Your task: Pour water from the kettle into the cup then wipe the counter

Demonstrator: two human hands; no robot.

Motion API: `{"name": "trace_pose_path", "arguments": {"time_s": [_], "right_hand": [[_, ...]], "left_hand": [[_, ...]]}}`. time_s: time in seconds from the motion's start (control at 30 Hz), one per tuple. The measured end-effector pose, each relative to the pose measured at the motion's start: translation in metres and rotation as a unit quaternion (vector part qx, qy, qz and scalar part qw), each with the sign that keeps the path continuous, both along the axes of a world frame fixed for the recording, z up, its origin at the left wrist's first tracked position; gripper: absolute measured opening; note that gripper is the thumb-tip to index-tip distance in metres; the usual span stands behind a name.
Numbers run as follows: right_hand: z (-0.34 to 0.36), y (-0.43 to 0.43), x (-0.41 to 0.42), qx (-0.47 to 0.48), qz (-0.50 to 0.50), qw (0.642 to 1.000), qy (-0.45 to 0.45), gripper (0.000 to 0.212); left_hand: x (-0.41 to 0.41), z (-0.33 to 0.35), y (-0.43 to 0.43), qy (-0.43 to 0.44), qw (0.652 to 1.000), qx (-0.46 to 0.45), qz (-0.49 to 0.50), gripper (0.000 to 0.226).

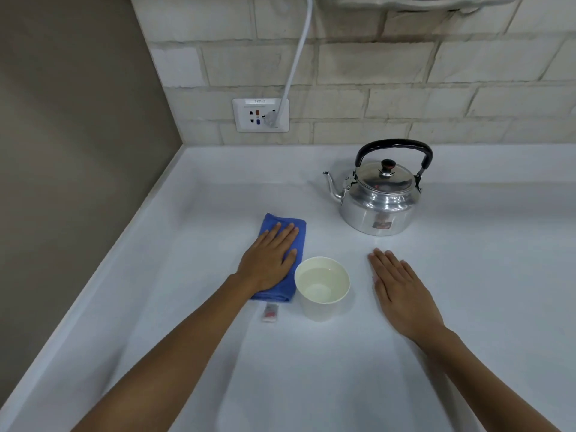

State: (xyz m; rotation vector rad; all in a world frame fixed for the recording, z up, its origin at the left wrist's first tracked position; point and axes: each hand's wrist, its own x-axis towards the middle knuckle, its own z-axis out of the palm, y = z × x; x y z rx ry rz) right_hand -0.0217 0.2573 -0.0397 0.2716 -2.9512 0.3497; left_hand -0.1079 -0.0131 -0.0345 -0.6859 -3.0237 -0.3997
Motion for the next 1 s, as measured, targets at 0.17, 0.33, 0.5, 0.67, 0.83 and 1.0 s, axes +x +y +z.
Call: {"name": "trace_pose_path", "arguments": {"time_s": [0.17,0.33,0.5,0.67,0.83,1.0], "right_hand": [[0.003,-0.001,0.001,-0.006,-0.003,1.0,-0.005,0.048],[0.002,0.0,0.001,-0.014,-0.003,1.0,-0.01,0.048],[0.0,0.0,0.001,-0.02,-0.001,1.0,-0.013,0.048],[0.0,-0.001,0.001,-0.03,-0.007,1.0,-0.006,0.048],[0.0,0.0,0.001,-0.027,-0.003,1.0,-0.002,0.048],[0.002,-0.001,0.0,-0.039,0.0,0.999,-0.003,0.047]], "left_hand": [[-0.044,-0.002,0.017,0.004,0.999,-0.004,0.033,0.052],[-0.079,-0.002,0.026,-0.013,0.998,-0.016,0.054,0.053],[-0.105,-0.003,0.026,-0.015,0.998,-0.016,0.065,0.053],[-0.121,-0.003,0.025,-0.021,0.997,-0.015,0.068,0.053],[-0.124,-0.001,0.023,-0.025,0.997,-0.014,0.066,0.053],[-0.108,0.013,0.017,-0.057,0.996,0.038,0.05,0.055]]}}
